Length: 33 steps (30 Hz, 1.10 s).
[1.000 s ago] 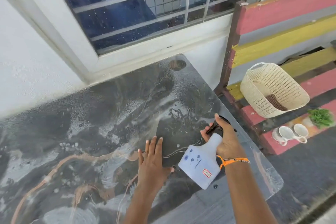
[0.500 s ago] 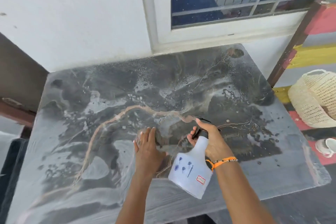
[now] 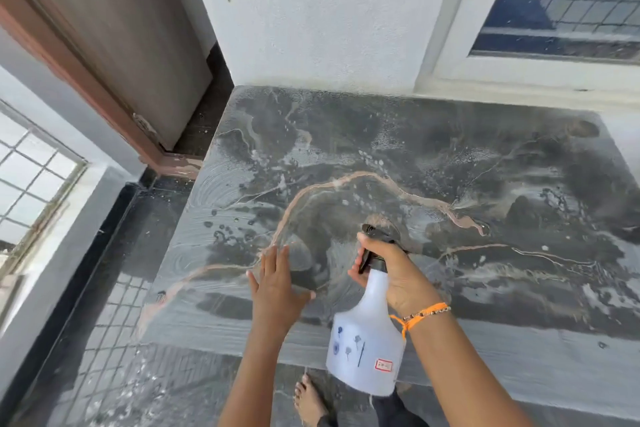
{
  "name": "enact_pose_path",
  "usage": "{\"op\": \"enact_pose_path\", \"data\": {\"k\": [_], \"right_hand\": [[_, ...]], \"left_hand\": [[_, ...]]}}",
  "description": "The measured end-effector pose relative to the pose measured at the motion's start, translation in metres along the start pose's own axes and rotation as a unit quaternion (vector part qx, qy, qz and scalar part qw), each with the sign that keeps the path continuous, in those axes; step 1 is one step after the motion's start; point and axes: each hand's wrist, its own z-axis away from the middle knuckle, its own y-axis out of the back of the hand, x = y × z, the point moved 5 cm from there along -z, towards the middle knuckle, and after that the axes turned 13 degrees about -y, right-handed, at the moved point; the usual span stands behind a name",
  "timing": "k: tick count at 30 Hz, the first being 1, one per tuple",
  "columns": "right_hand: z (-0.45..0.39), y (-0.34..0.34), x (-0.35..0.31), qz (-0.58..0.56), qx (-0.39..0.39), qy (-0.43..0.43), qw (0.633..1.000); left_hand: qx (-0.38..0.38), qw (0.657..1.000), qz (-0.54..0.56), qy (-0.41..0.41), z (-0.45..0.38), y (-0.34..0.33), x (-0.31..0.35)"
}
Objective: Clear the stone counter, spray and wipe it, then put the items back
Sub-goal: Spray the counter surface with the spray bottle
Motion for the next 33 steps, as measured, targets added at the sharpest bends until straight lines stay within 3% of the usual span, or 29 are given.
{"op": "enact_pose_path", "data": {"k": [8,11,14,16,19,26,30,33], "right_hand": [[-0.023,-0.099,0.044,0.158,-0.126,-0.033,0.979],[-0.037,-0.145,0.058,0.190,-0.125,-0.044,0.973],[-0.054,-0.162,0.058,0.153,-0.076,-0.047,0.984],[-0.059,-0.169,0.058,0.143,-0.051,-0.040,0.988],[-0.050,-0.174,0.065,0.147,-0.074,-0.055,0.985],[-0.022,-0.151,0.131,0.315,-0.110,-0.136,0.933],[-0.023,-0.137,0.161,0.270,-0.037,-0.154,0.950],[-0.019,-0.131,0.164,0.265,-0.038,-0.151,0.952]], "left_hand": [[0.025,0.995,0.006,0.095,0.054,0.027,-0.070],[0.046,0.990,0.018,0.132,0.076,0.034,-0.103],[0.054,0.989,0.028,0.137,0.087,0.034,-0.117],[0.060,0.988,0.025,0.138,0.092,0.036,-0.123],[0.078,0.988,0.035,0.126,0.096,0.034,-0.128],[0.104,0.987,0.050,0.108,0.101,0.032,-0.129],[0.111,0.987,0.040,0.108,0.107,0.028,-0.130],[0.115,0.987,0.038,0.108,0.105,0.028,-0.130]]}}
